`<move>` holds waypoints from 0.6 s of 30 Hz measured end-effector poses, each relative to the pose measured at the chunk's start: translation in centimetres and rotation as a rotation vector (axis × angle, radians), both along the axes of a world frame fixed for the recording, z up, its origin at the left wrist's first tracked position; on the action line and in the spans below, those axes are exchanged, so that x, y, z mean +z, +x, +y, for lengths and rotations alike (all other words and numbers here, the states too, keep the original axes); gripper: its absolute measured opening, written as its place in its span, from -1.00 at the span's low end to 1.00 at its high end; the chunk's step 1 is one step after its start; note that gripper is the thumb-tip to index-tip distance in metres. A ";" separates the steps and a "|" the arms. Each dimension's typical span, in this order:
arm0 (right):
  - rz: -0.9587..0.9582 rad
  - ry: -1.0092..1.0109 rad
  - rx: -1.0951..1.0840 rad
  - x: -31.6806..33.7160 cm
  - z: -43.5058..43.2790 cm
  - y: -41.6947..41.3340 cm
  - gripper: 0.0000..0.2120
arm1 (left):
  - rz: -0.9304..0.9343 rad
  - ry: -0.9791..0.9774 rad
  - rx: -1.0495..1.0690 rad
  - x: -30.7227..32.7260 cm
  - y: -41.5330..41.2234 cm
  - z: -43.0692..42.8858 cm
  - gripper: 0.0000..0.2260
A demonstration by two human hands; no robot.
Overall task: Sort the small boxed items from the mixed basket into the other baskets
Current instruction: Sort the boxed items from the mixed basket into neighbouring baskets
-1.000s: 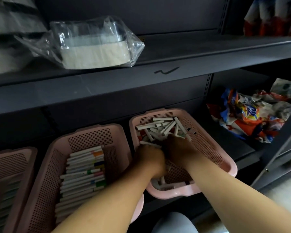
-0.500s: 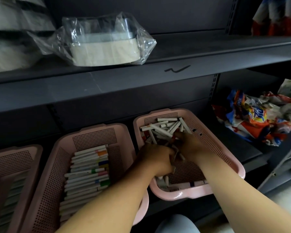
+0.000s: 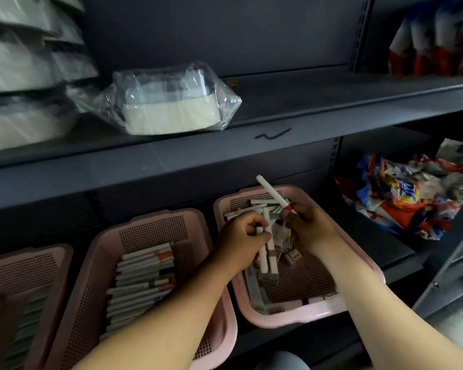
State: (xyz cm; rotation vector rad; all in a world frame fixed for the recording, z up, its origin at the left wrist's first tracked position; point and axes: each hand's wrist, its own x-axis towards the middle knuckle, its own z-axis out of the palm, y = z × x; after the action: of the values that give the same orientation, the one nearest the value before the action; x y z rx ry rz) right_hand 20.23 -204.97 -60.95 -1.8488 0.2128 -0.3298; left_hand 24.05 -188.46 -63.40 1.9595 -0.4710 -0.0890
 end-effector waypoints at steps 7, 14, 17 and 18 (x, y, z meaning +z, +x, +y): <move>0.189 -0.241 0.110 1.1 2.4 -1.5 -0.86 | -0.020 -0.203 0.076 1.3 -0.4 0.9 -0.78; 0.144 -0.177 0.190 1.6 7.4 -1.3 -0.82 | -0.021 -0.235 0.173 3.1 -1.1 5.2 -0.75; 0.103 -0.121 0.233 2.4 9.7 -1.0 -0.85 | 0.001 -0.250 0.178 3.6 -1.0 8.8 -0.55; 0.087 -0.095 0.245 2.6 10.5 -0.9 -0.85 | 0.020 -0.248 0.183 3.7 -0.9 10.1 -0.54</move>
State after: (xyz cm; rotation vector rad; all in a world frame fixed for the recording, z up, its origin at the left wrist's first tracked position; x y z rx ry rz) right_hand 19.37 -194.48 -58.33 -1.9599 0.0289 -0.0903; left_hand 23.12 -178.36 -59.66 1.7466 -0.2735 0.0638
